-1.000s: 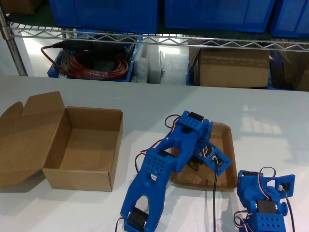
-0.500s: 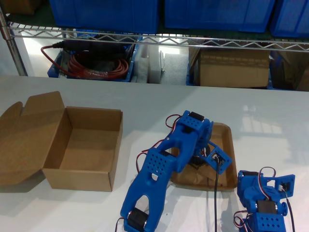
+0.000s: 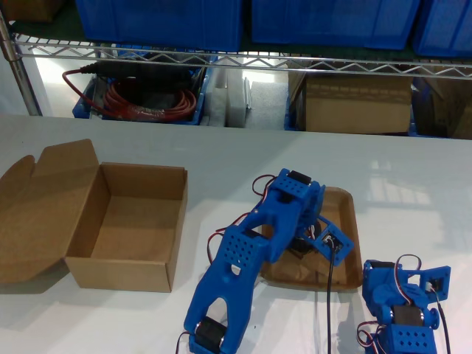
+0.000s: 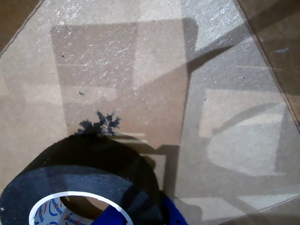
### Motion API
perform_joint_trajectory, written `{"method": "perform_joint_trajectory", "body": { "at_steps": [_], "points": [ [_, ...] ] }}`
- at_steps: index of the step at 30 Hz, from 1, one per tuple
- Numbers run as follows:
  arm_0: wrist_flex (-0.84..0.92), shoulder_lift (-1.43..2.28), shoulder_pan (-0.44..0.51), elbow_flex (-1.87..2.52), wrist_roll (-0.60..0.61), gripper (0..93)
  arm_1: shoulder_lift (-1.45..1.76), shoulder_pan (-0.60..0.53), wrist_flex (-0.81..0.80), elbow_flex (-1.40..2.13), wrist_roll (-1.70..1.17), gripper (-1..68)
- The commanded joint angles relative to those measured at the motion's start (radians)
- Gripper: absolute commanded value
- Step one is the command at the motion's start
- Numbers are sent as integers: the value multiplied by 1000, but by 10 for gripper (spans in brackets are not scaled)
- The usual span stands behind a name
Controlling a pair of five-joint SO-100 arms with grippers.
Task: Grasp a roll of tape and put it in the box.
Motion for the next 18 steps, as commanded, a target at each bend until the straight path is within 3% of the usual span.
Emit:
{"method": "perform_joint_trajectory", "body": {
  "at_steps": [1, 9, 18],
  "points": [
    [-17, 150, -40, 46, -11, -2, 6, -3, -5, 14, 3, 3],
    [-71, 603, -210, 244, -35, -2, 6, -3, -5, 14, 3, 3],
    [-186, 962, -591, 442, -57, -1, 6, -3, -5, 14, 3, 3]
  ]
}}
